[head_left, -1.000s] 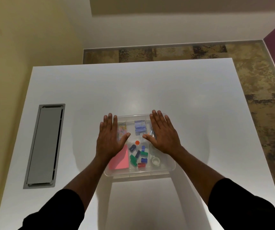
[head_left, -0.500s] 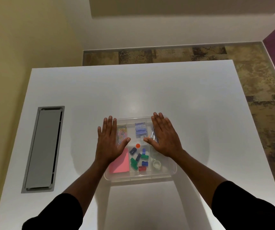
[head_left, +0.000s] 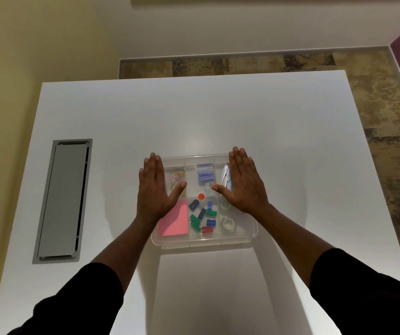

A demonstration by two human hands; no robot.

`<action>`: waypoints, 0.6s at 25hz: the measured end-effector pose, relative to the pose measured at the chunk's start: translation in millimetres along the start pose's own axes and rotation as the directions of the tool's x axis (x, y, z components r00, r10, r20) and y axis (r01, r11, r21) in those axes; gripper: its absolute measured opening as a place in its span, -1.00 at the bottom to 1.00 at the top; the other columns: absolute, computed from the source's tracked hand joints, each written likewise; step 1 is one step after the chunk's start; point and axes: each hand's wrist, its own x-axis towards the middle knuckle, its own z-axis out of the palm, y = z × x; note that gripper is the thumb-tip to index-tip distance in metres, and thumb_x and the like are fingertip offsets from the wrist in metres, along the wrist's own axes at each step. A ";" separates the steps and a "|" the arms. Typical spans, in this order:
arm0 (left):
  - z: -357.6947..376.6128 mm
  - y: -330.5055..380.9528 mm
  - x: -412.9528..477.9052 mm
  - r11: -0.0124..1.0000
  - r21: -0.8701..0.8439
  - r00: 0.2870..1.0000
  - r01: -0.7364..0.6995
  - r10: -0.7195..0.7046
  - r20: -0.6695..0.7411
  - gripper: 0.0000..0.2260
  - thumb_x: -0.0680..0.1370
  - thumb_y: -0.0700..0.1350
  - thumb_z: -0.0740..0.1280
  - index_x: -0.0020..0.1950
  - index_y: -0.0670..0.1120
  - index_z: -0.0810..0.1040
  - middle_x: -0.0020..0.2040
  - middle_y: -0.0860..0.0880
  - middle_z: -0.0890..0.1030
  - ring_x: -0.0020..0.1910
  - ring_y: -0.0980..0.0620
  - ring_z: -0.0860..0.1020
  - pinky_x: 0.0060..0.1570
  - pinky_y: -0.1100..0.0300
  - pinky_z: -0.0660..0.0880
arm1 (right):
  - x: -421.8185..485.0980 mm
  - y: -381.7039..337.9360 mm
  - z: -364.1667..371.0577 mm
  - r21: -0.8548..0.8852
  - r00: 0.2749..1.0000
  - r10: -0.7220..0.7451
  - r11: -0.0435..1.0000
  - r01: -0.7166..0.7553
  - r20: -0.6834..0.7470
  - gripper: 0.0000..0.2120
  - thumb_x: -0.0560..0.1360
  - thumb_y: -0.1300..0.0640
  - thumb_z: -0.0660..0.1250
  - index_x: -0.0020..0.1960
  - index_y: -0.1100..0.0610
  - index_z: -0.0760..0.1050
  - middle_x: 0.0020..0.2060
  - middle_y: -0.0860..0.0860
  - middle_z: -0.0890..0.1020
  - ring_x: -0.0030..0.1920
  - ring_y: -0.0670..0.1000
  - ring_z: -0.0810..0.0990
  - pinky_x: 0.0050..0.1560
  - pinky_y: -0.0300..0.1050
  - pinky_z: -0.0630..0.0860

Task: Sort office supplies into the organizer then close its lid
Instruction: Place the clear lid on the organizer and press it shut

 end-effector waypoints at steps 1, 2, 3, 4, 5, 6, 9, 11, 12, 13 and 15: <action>-3.0 1.3 -1.2 1.000 0.008 1.000 0.009 -0.009 0.011 -0.05 0.61 0.45 0.12 0.74 -0.11 -0.18 0.77 -0.13 -0.14 0.75 -0.14 -0.16 0.70 -0.24 -0.04 | -0.9 -1.4 -2.4 -0.013 1.000 -0.003 1.000 0.003 0.009 0.08 0.55 -0.55 0.09 0.72 0.18 -0.19 0.72 0.09 -0.16 0.72 0.08 -0.22 0.71 0.16 0.01; -6.3 3.7 -3.2 0.999 0.024 1.000 0.022 -0.022 0.013 -0.05 0.61 0.45 0.12 0.74 -0.11 -0.18 0.76 -0.12 -0.16 0.75 -0.14 -0.17 0.70 -0.24 -0.07 | -2.1 -2.7 -5.0 -0.017 1.000 0.000 1.000 0.000 0.017 0.09 0.55 -0.55 0.09 0.72 0.18 -0.20 0.72 0.09 -0.17 0.72 0.08 -0.23 0.70 0.18 0.01; -9.4 7.1 -8.3 0.998 0.045 0.999 0.038 -0.039 0.003 -0.06 0.62 0.45 0.11 0.74 -0.12 -0.16 0.76 -0.13 -0.16 0.74 -0.14 -0.18 0.70 -0.24 -0.09 | -5.9 -4.9 -8.1 -0.012 1.000 0.010 1.000 -0.010 0.019 0.09 0.55 -0.55 0.09 0.71 0.17 -0.21 0.72 0.09 -0.17 0.71 0.09 -0.23 0.70 0.19 0.02; -12.4 11.7 -17.1 0.996 0.064 0.998 0.056 -0.055 -0.015 -0.06 0.62 0.44 0.11 0.74 -0.13 -0.15 0.76 -0.14 -0.15 0.74 -0.15 -0.18 0.71 -0.22 -0.10 | -12.7 -8.2 -10.8 -0.004 1.000 0.027 1.000 -0.027 0.010 0.09 0.55 -0.55 0.09 0.71 0.18 -0.21 0.72 0.10 -0.17 0.72 0.10 -0.23 0.70 0.18 0.02; -13.8 16.4 -29.4 0.995 0.075 0.997 0.068 -0.066 -0.031 -0.06 0.63 0.44 0.11 0.74 -0.14 -0.14 0.76 -0.15 -0.14 0.74 -0.15 -0.17 0.71 -0.20 -0.11 | -24.1 -12.6 -12.5 0.005 0.999 0.052 0.999 -0.052 -0.006 0.09 0.55 -0.55 0.09 0.71 0.20 -0.19 0.72 0.12 -0.16 0.72 0.11 -0.21 0.70 0.17 0.03; -14.0 21.6 -46.2 0.994 0.081 0.997 0.075 -0.072 -0.042 -0.06 0.63 0.44 0.12 0.74 -0.15 -0.13 0.76 -0.16 -0.14 0.74 -0.15 -0.17 0.71 -0.18 -0.11 | -40.1 -18.6 -12.4 0.013 0.997 0.077 0.997 -0.076 -0.028 0.10 0.55 -0.55 0.09 0.71 0.22 -0.17 0.72 0.14 -0.13 0.72 0.12 -0.19 0.70 0.17 0.04; -1.2 36.0 -102.2 0.993 0.080 0.996 0.084 -0.082 -0.033 -0.07 0.64 0.40 0.16 0.74 -0.18 -0.11 0.76 -0.19 -0.13 0.74 -0.18 -0.16 0.71 -0.20 -0.04 | -94.4 -39.8 -1.5 0.012 0.991 0.125 0.992 -0.125 -0.036 0.14 0.53 -0.57 0.11 0.71 0.25 -0.13 0.71 0.19 -0.10 0.72 0.16 -0.16 0.69 0.18 0.07; 11.5 42.6 -123.7 0.992 0.074 0.995 0.101 -0.100 -0.020 -0.08 0.65 0.36 0.20 0.74 -0.20 -0.10 0.75 -0.20 -0.13 0.74 -0.20 -0.16 0.70 -0.25 0.01 | -115.4 -48.3 8.0 -0.036 0.989 0.145 0.989 -0.145 -0.008 0.17 0.51 -0.59 0.10 0.70 0.25 -0.15 0.71 0.19 -0.12 0.72 0.18 -0.17 0.68 0.21 0.09; 16.0 44.6 -128.8 0.991 0.074 0.993 0.114 -0.113 -0.019 -0.08 0.65 0.35 0.21 0.73 -0.20 -0.10 0.75 -0.21 -0.13 0.74 -0.21 -0.17 0.69 -0.27 0.01 | -119.6 -50.0 11.8 -0.056 0.990 0.144 0.988 -0.144 -0.011 0.16 0.51 -0.60 0.09 0.70 0.25 -0.14 0.71 0.19 -0.12 0.72 0.18 -0.16 0.67 0.23 0.10; 19.4 45.2 -130.8 0.990 0.074 0.993 0.122 -0.121 -0.015 -0.08 0.65 0.34 0.22 0.73 -0.21 -0.09 0.75 -0.21 -0.13 0.74 -0.21 -0.17 0.69 -0.27 0.00 | -120.8 -50.7 14.0 -0.066 0.990 0.139 0.988 -0.139 -0.012 0.15 0.51 -0.59 0.09 0.70 0.26 -0.12 0.71 0.20 -0.11 0.72 0.19 -0.15 0.67 0.24 0.10; 22.8 45.2 -131.6 0.990 0.082 0.993 0.115 -0.113 -0.024 -0.06 0.64 0.35 0.24 0.73 -0.22 -0.09 0.75 -0.22 -0.13 0.74 -0.22 -0.17 0.71 -0.23 -0.04 | -120.5 -49.3 15.8 -0.070 0.991 0.131 0.989 -0.132 -0.023 0.12 0.53 -0.57 0.11 0.70 0.26 -0.09 0.71 0.20 -0.08 0.72 0.19 -0.13 0.67 0.23 0.10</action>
